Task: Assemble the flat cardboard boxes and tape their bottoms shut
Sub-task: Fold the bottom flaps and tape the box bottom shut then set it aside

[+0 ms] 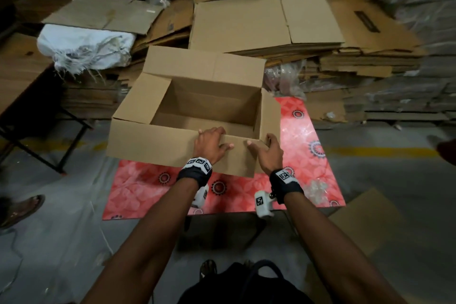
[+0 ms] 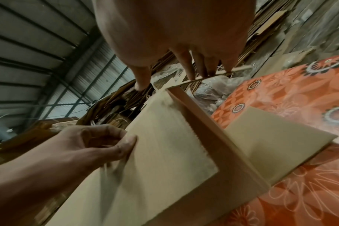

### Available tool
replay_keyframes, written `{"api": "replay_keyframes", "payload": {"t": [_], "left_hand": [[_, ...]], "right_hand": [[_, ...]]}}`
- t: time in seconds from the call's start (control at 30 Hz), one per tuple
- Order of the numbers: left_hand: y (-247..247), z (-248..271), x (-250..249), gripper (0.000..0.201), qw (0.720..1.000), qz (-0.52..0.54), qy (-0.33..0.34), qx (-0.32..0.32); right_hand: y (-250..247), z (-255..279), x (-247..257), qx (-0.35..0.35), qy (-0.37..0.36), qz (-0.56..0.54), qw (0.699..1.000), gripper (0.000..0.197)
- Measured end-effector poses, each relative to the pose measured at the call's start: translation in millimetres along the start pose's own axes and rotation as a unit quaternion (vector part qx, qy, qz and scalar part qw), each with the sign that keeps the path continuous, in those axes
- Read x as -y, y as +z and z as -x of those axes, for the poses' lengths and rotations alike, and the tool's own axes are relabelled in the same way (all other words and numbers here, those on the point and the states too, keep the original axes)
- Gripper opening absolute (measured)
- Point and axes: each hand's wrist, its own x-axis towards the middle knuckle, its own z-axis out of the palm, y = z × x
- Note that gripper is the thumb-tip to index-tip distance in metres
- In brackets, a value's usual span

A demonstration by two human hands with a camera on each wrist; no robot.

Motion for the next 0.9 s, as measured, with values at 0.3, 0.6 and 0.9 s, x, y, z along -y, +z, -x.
{"api": "replay_keyframes", "payload": {"t": [0.3,0.6,0.9], "left_hand": [[-25.2,-8.0,34.8,0.057,0.994,0.051,0.076,0.064],[-32.6,8.7,56.1,0.048,0.980,-0.196,-0.025,0.014],[-17.3,9.7,3.4,0.040,0.997,-0.065,0.030,0.024]], "right_hand": [[-22.7,-36.7,-16.1,-0.035,-0.046,0.069,0.996,0.068],[-32.6,-59.4,1.2,-0.116,-0.112,0.209,0.964,0.049],[39.6,-33.2,7.9,-0.015,-0.211,0.141,0.967,0.027]]}}
